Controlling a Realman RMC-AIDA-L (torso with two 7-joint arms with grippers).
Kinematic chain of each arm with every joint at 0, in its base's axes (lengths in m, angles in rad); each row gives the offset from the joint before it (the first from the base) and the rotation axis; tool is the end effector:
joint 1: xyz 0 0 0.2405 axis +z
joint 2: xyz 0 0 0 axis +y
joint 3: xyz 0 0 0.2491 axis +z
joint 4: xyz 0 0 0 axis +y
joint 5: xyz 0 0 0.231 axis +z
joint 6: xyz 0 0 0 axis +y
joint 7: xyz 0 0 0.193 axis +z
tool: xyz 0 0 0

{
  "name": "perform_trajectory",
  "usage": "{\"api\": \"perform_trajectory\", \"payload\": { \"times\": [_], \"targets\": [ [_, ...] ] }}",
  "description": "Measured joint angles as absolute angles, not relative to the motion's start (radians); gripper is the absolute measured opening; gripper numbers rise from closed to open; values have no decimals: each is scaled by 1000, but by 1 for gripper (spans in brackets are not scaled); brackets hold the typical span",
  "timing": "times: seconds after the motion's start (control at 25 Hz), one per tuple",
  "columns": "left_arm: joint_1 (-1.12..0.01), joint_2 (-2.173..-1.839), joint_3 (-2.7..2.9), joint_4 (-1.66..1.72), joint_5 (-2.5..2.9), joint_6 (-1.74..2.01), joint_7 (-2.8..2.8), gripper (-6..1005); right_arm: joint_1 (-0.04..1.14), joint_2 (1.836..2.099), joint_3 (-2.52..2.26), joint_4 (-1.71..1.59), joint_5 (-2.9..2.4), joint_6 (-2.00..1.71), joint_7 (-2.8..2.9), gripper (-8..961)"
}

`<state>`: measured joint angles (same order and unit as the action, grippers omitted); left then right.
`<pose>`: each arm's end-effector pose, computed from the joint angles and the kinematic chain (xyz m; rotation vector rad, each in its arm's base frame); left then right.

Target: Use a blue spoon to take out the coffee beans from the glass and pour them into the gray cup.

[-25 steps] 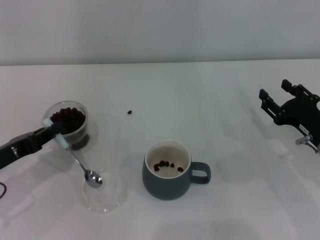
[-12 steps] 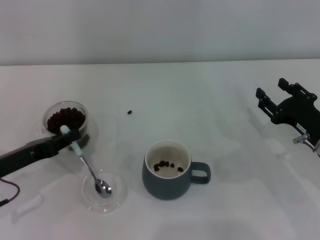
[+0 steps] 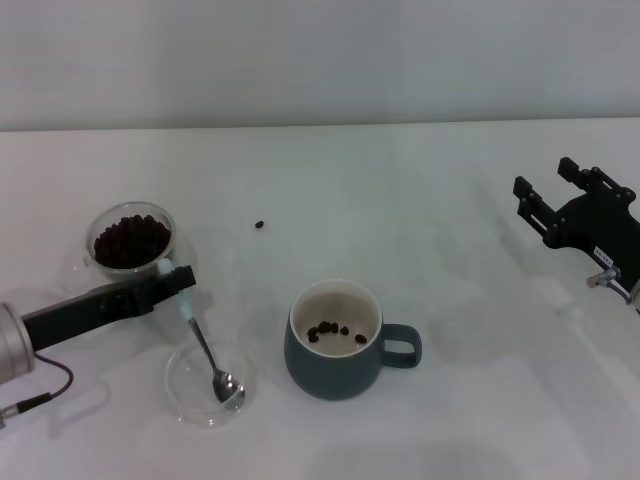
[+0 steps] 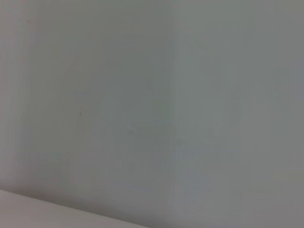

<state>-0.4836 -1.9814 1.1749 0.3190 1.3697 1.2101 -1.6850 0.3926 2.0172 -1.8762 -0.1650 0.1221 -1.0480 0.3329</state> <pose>-0.2967 0.3663 -0.0722 -2.3018 -1.4471 -0.8468 0.3539 0.3777 -0.0362 -1.8498 0.5589 0.5839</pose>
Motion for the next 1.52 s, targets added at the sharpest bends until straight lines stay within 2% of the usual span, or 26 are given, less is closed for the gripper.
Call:
{"api": "perform_trajectory", "payload": {
  "times": [1.08, 1.36, 1.52],
  "targets": [
    [-505, -1991, 1177, 310, 1435, 1161, -1686, 184, 412, 2017, -1870, -172, 123, -1020, 333, 664],
    [-488, -1988, 1152, 329, 1423, 1159, -1616, 187, 411, 2017, -1870, -172, 123, -1018, 333, 664],
    [-436, -1994, 1099, 407, 1420, 1167, -1533, 187, 411, 2017, -1871, -172, 123, -1018, 333, 664]
  ]
}}
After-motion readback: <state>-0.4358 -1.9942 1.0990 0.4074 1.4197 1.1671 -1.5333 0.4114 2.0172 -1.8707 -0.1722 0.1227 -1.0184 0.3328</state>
